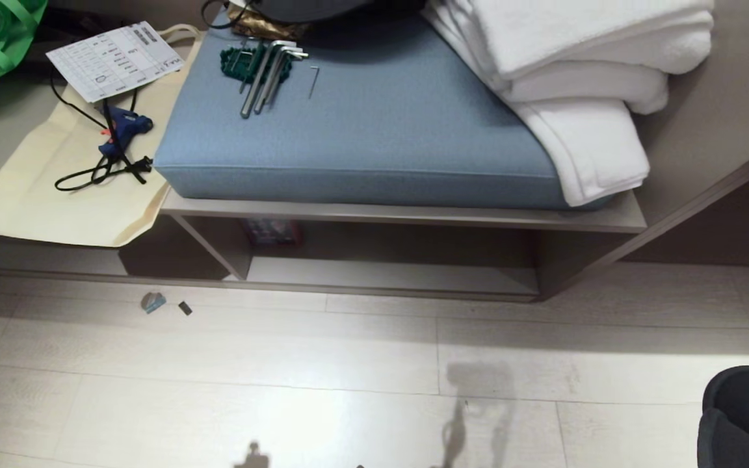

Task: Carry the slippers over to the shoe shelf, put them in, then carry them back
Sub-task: Place the slippers on the floor

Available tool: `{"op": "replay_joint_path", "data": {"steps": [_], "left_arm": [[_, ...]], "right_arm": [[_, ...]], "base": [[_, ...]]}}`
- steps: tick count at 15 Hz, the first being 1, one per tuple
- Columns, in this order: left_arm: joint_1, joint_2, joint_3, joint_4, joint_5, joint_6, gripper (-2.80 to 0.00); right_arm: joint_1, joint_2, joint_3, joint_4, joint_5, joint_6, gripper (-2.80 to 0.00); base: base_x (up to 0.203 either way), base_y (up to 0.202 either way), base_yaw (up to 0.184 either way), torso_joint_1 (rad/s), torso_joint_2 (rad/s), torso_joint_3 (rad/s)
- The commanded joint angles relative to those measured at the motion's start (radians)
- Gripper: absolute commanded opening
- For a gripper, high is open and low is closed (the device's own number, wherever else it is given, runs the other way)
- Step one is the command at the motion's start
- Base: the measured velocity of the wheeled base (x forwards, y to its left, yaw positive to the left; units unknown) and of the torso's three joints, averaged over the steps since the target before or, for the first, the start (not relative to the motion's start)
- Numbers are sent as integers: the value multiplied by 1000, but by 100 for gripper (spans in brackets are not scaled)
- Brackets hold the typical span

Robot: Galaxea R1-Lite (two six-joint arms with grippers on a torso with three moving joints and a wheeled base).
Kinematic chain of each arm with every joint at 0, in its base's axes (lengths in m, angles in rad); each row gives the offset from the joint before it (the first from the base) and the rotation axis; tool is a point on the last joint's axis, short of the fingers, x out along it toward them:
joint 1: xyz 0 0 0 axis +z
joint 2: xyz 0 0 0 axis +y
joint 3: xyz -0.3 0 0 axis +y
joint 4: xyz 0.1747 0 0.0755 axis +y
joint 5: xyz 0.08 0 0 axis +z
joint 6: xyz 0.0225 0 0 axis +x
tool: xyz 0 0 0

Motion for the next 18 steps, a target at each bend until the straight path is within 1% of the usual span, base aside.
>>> {"op": "replay_joint_path", "data": {"steps": [1, 18], "left_arm": [[0, 1, 0, -2, 0, 0, -280], [0, 1, 0, -2, 0, 0, -280]], "right_arm": [[0, 2, -1, 0, 0, 0, -280], [0, 2, 0, 0, 0, 0, -280]], "base": [[0, 0, 0, 2, 7, 203], [0, 0, 0, 2, 3, 203]]}}
